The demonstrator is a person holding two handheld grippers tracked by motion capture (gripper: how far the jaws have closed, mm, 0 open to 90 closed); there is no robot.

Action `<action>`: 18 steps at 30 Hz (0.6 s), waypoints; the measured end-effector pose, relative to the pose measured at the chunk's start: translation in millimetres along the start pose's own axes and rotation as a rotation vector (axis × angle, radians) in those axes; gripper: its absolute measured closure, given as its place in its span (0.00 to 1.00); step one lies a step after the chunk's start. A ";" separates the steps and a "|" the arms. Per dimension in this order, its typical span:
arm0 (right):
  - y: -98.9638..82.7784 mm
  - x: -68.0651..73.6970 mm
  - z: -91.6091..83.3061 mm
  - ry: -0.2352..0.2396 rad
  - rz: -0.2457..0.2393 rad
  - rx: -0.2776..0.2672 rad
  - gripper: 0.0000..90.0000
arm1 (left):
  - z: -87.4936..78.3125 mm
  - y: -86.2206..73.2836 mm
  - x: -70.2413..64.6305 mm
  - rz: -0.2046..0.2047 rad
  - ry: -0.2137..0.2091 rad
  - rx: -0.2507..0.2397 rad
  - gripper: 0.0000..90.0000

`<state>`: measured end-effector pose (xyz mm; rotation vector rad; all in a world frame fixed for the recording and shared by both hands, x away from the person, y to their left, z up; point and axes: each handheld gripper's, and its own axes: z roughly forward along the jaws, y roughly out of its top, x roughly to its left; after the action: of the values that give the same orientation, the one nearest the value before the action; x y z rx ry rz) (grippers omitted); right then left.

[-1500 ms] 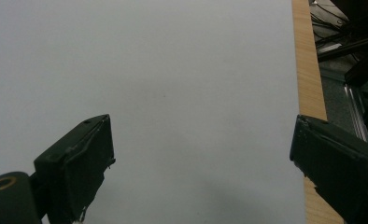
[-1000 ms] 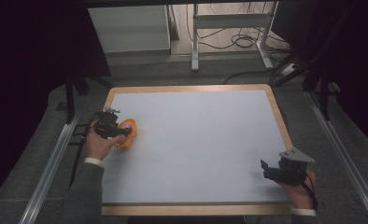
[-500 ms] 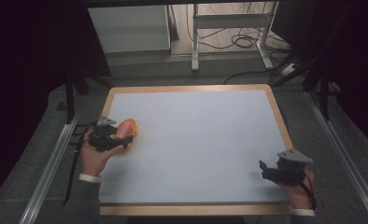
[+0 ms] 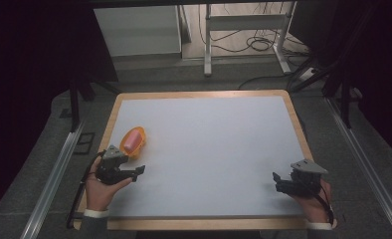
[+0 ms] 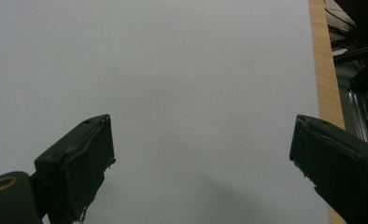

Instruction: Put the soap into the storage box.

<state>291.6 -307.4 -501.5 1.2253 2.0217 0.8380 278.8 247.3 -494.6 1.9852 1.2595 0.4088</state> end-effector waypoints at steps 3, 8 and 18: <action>0.4 0.9 0.1 0.001 -0.006 -0.003 0.07 | 1.0 -5.3 -0.3 -0.005 -0.001 0.008 0.26; 0.1 0.1 0.4 -0.001 -0.011 -0.004 0.07 | -1.8 -9.6 0.7 -0.011 0.004 -0.002 0.27; 2.6 2.8 -0.6 0.028 -0.007 -0.018 0.07 | 0.0 -13.5 7.5 -0.045 -0.003 0.001 0.27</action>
<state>291.5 -304.0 -499.6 1.2024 2.0358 0.8726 273.6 257.3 -505.2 1.9536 1.3003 0.3827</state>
